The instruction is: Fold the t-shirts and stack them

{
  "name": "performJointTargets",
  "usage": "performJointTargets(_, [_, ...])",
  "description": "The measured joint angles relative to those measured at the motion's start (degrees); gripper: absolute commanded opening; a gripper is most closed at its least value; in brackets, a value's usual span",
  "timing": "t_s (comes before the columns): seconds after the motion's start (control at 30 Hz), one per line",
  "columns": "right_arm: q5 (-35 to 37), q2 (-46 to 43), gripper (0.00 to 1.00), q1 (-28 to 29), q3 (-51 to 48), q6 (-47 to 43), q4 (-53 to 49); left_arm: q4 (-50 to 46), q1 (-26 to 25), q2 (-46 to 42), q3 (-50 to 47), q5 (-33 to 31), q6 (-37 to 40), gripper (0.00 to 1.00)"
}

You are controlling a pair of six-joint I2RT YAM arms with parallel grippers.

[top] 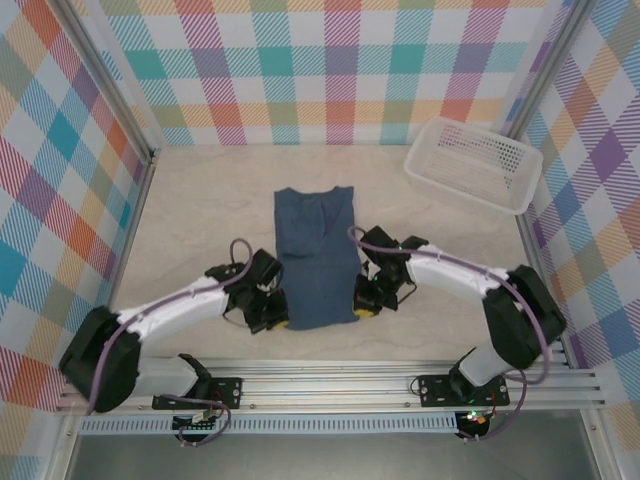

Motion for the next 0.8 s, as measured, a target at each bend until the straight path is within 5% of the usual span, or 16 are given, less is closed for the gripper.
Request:
performJointTargets(0.23, [-5.18,-17.14,0.0,4.09,-3.28,1.73,-8.9,-6.8,-4.68,-27.17,-4.85,5.07,-7.1,0.0])
performJointTargets(0.37, [-6.8,-19.26,0.0,4.09,0.31,2.91,-13.0,-6.78,-4.72,-36.3,-5.27,5.64,-12.04,0.0])
performJointTargets(0.57, [-6.29,-16.57,0.0,2.69,9.55,2.89,-17.68,-5.97,-4.72,-36.87,-3.69,1.84,-18.1,0.0])
performJointTargets(0.8, [-5.51,-10.45,0.0,-4.31,18.34,1.38,-21.05,-5.7,-4.11,-26.99,6.73,-5.42,-19.54,0.0])
